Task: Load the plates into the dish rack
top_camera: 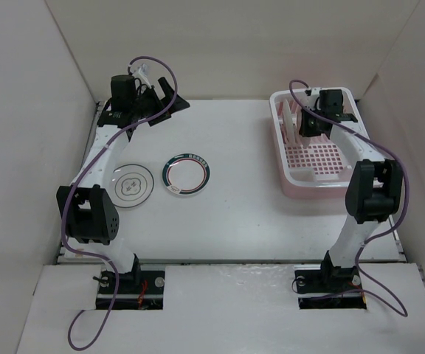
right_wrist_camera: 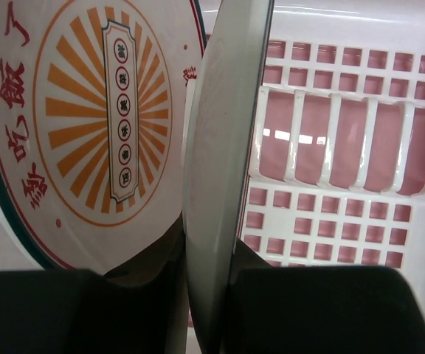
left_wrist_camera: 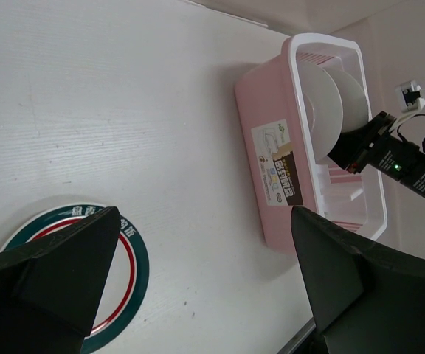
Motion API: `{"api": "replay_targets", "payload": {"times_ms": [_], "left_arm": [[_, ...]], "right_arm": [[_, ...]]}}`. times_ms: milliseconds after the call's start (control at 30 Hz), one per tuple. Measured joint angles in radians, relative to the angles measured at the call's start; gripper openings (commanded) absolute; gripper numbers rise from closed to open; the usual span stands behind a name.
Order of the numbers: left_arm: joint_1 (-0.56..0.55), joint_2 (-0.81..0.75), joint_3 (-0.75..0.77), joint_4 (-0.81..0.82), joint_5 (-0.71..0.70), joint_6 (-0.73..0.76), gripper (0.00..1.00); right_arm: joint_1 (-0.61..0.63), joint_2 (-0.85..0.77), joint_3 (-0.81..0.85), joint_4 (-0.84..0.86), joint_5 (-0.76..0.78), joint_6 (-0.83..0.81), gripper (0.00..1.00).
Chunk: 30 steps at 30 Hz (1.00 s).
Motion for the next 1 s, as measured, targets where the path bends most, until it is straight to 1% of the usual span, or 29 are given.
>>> {"api": "replay_targets", "payload": {"times_ms": [33,100,233,400,433,533,600,700,733,767,900,1000], "left_arm": [[0.000,0.000,0.000,0.000,0.000,0.000,1.00],[0.000,0.000,0.000,-0.001,0.000,0.000,1.00],[0.000,0.000,0.000,-0.003,0.000,0.000,1.00],[0.000,0.000,0.000,-0.004,0.000,0.000,1.00],[0.000,0.000,0.000,-0.004,-0.001,0.000,1.00],[0.000,0.000,0.000,-0.004,-0.001,0.000,1.00],[0.000,0.000,0.000,-0.004,-0.001,0.000,1.00],[0.000,0.000,0.000,-0.004,-0.001,0.000,1.00],[0.000,0.000,0.000,-0.004,-0.001,0.000,1.00],[0.000,0.000,0.000,-0.004,-0.001,0.000,1.00],[0.000,0.000,0.000,-0.004,-0.005,0.000,1.00],[0.000,0.001,0.000,-0.004,-0.011,0.000,1.00]], "right_arm": [[0.000,0.000,0.003,-0.002,0.001,0.000,0.19],[0.003,0.000,0.005,-0.004,0.006,0.003,0.24],[0.005,0.000,0.005,-0.008,0.011,0.007,0.30],[0.005,0.000,0.010,-0.008,0.011,0.008,0.31],[0.005,0.000,0.012,-0.008,0.011,0.008,0.34],[0.005,0.000,0.014,-0.008,0.013,0.009,0.36],[0.005,0.000,0.014,-0.008,0.015,0.012,0.39],[0.005,0.000,0.014,-0.008,0.020,0.015,0.41],[0.005,-0.001,0.014,-0.009,0.022,0.015,0.44],[0.005,-0.002,0.014,-0.010,0.024,0.016,0.44],[0.005,-0.022,0.014,-0.020,0.031,0.020,0.50],[0.005,-0.056,0.015,-0.029,0.035,0.026,0.50]]}}
